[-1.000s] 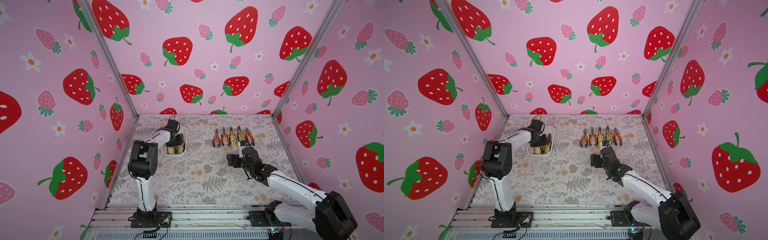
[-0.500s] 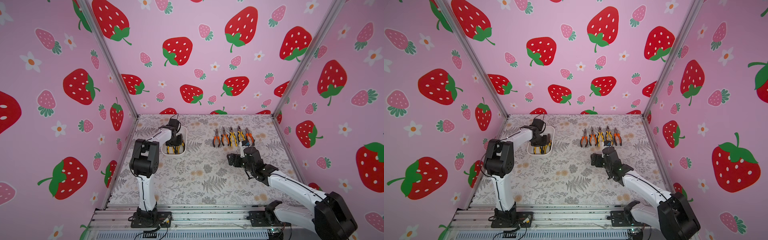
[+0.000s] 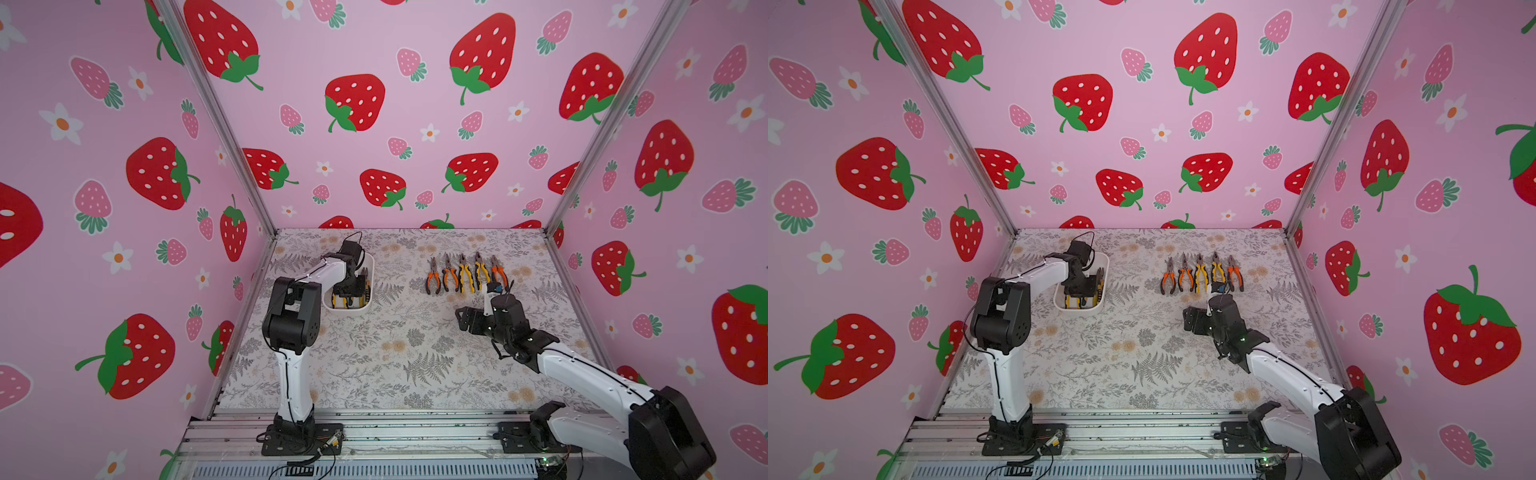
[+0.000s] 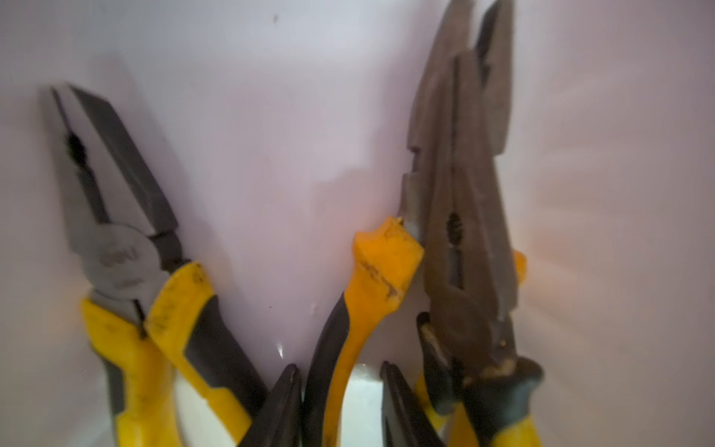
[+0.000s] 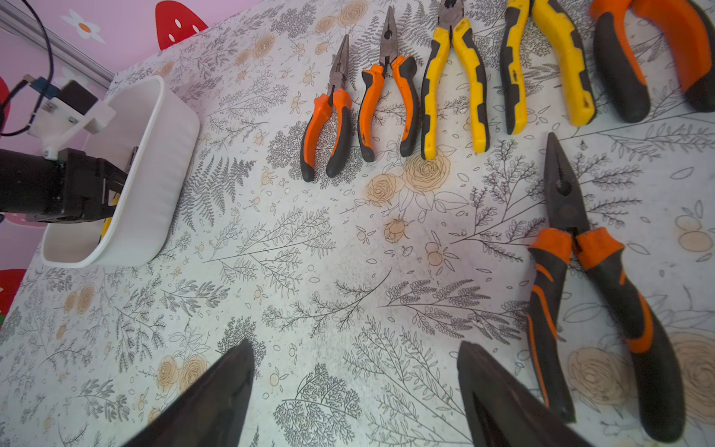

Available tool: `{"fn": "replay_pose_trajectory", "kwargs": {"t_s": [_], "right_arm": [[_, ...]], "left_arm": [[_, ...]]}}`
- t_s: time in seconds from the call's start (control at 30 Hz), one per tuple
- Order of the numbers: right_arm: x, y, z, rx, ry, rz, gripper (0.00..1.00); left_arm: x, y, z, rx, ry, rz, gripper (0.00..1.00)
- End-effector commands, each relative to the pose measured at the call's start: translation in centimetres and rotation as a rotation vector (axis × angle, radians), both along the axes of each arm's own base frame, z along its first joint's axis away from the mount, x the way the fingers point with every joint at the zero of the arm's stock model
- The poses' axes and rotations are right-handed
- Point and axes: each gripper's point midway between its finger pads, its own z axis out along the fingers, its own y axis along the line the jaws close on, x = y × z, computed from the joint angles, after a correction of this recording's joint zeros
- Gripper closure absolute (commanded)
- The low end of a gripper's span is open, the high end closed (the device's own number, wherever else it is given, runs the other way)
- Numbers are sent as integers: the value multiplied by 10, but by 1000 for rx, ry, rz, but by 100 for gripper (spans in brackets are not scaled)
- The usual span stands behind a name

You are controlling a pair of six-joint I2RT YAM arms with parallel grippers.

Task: Take the pliers out of the storage box
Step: Pick up the pliers from the storage box.

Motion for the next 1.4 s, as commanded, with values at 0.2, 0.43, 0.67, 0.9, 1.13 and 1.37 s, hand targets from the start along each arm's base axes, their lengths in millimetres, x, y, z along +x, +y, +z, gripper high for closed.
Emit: {"fn": "replay_pose_trajectory", "kwargs": {"t_s": [0.2,0.43,0.67,0.9,1.13,1.37], "right_arm": [[1,-2,3,31,-12,-10,12],[0,-2,4,36,-15,-8,12],[-1,-2,5,44,-24,-5,12],[-1,-2,5,47,-26,-3,12],[-1,-2,4,47,-23,-2,12],[-1,-1,5,49,-25,3,12]], "left_arm": [[-16,8,-17,46,113,14,89],[-5,25,15,129,46,61,100],[9,53,66,275,-130,119,100],[15,63,101,326,-232,139,100],[20,62,116,326,-262,136,100],[15,57,125,274,-293,147,100]]}}
